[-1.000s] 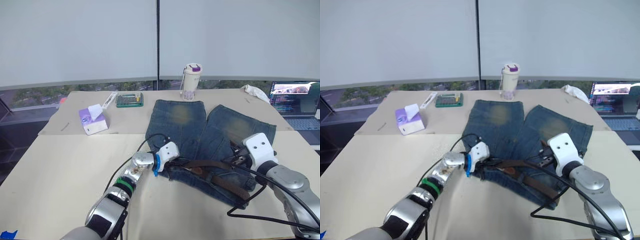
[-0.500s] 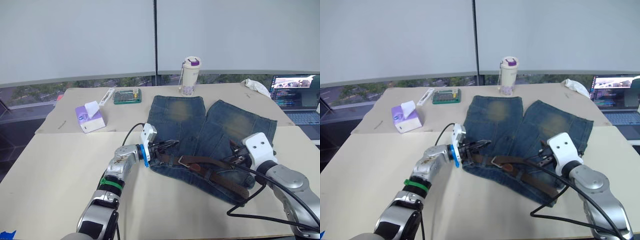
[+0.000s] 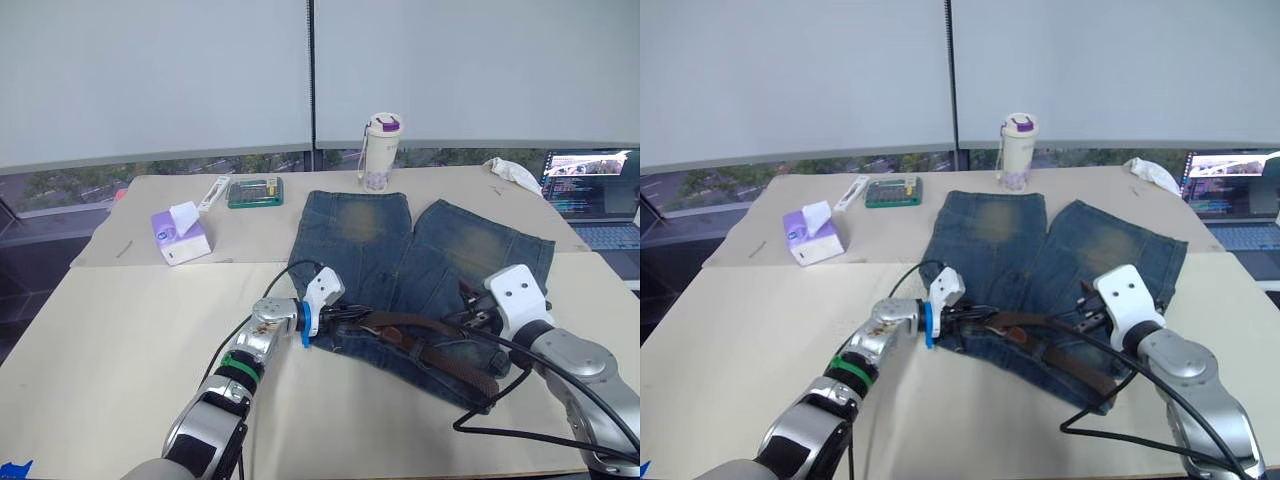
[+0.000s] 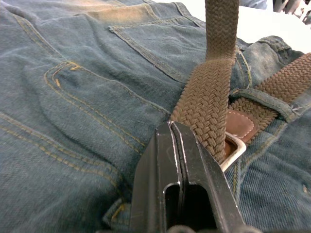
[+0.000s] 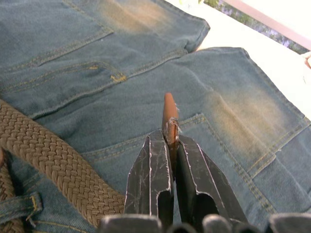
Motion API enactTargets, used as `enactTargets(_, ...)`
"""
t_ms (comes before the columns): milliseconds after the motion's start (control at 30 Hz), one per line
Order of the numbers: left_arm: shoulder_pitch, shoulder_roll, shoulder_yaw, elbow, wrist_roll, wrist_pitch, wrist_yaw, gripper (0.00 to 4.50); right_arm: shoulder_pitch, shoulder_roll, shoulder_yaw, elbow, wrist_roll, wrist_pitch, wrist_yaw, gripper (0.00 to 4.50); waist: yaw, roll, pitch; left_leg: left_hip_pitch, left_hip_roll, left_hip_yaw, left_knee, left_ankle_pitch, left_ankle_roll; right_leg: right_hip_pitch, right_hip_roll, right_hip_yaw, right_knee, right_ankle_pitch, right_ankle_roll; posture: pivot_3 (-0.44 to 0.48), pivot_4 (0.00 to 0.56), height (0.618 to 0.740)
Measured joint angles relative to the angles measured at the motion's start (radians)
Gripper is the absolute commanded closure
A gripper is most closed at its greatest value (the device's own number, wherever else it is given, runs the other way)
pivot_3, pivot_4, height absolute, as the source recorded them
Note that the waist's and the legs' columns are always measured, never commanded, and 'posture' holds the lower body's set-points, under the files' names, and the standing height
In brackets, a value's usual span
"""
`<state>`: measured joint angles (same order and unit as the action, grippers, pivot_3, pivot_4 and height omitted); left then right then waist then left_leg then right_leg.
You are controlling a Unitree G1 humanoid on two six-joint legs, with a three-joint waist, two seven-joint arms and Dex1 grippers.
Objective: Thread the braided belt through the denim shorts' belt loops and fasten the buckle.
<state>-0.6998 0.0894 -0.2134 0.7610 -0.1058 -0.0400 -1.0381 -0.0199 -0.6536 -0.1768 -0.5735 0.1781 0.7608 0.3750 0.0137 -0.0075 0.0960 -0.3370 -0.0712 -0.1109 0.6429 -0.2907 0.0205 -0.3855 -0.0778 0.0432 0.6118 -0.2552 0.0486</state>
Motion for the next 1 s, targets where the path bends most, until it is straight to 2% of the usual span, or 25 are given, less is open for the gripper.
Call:
enactTargets(233,-0.078,0.001,-0.024,0.104,0.027,0.028,-0.077,4.50,0.007,-0.006,-0.011,-0.007,0.000,0.011,0.012,4.50,0.002,0.000,0.000,0.001,-0.001,0.000,0.000,0.000,0.001,0.002,0.000,-0.001,0.000,0.000,0.000,0.000,0.150,0.740)
enactTargets(567,-0.123,0.047,-0.060,0.126,0.029,0.190,-0.326,4.50,0.016,-0.011,-0.018,-0.009,-0.001,0.011,0.016,4.50,-0.003,0.000,-0.001,0.002,0.000,0.000,0.000,0.000,0.001,0.002,0.002,-0.002,0.000,0.000,0.000,0.000,0.150,0.740)
enactTargets(900,-0.104,0.048,-0.073,0.100,0.031,0.179,-0.309,4.50,0.041,-0.019,-0.028,-0.028,-0.002,0.012,0.014,4.50,-0.001,0.000,-0.002,0.003,0.000,0.000,0.000,0.000,0.001,0.005,0.001,-0.002,0.000,0.000,0.001,0.000,0.150,0.740)
enactTargets(1000,-0.063,0.045,-0.029,0.057,0.002,0.131,-0.303,4.50,0.049,-0.019,-0.028,-0.034,-0.002,0.012,0.014,4.50,-0.002,0.001,-0.002,0.002,0.000,0.000,0.000,0.000,0.001,0.003,0.001,-0.001,0.000,0.000,0.001,0.000,0.150,0.740)
